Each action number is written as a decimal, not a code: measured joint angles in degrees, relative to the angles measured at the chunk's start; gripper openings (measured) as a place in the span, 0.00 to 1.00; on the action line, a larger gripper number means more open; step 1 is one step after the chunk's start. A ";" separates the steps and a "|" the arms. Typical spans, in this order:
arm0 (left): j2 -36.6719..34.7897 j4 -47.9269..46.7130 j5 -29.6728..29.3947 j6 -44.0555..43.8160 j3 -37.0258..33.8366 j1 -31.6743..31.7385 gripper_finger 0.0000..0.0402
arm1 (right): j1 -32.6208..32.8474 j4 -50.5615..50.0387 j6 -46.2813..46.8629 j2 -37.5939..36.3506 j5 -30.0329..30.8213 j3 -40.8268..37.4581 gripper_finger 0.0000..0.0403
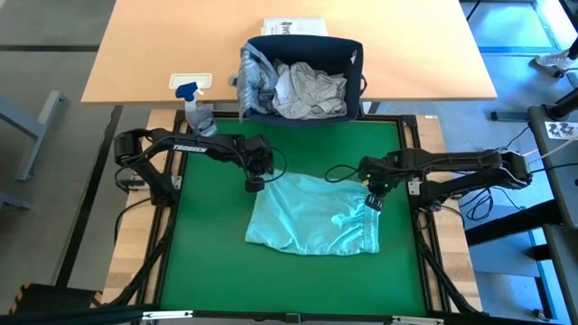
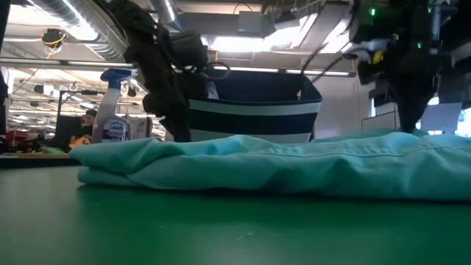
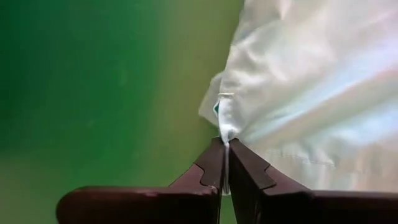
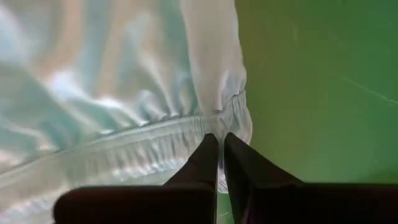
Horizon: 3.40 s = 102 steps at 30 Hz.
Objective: Fold laundry
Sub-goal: Fold the blue short
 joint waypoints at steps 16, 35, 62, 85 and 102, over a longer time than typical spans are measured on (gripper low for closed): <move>-22.46 0.69 1.06 -0.15 0.02 -4.84 0.03 | 19.89 -3.48 27.61 -0.06 -17.97 20.52 0.01; -5.65 9.05 -2.62 1.62 -1.55 -0.20 0.03 | 22.97 -10.12 40.71 0.24 12.06 2.30 0.04; -2.88 -0.23 12.06 -12.48 5.42 -4.85 0.42 | 19.45 -8.55 38.12 -0.09 14.63 9.77 0.57; -2.15 19.63 -6.67 2.64 -15.82 -8.73 0.38 | 25.37 41.11 32.03 13.08 12.88 -11.69 0.56; -12.14 12.81 -9.36 -6.42 -2.95 -8.02 0.38 | 19.32 23.58 8.86 14.49 15.12 5.10 0.56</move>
